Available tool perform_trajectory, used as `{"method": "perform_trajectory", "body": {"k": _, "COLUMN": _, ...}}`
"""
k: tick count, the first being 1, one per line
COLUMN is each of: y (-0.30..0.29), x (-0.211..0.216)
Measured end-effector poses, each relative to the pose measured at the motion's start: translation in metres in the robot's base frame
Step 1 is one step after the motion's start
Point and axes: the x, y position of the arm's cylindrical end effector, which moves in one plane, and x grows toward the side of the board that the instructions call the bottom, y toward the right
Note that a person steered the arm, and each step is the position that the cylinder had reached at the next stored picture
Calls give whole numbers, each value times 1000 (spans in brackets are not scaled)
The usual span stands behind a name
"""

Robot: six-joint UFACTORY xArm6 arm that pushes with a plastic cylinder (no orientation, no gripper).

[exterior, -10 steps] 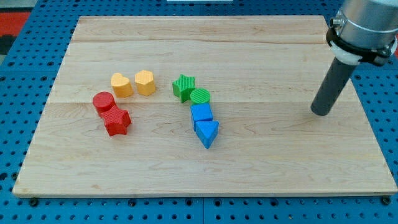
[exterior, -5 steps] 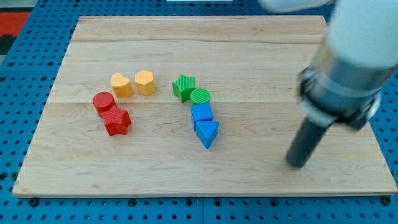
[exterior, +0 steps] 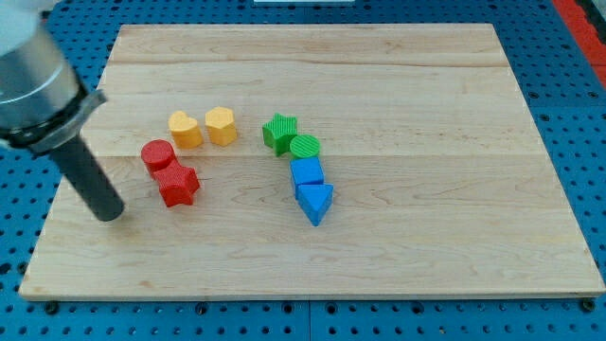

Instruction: Separate the red blocks

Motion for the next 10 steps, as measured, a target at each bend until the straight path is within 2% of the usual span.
{"method": "perform_trajectory", "body": {"k": 2, "y": -11, "x": -12}}
{"method": "perform_trajectory", "body": {"k": 5, "y": -9, "x": -53}}
{"method": "perform_trajectory", "body": {"k": 6, "y": 12, "x": -51}}
{"method": "perform_trajectory", "body": {"k": 7, "y": 31, "x": -43}}
{"method": "perform_trajectory", "body": {"k": 8, "y": 33, "x": -14}}
{"method": "perform_trajectory", "body": {"k": 9, "y": 28, "x": 0}}
{"method": "perform_trajectory", "body": {"k": 10, "y": 11, "x": 37}}
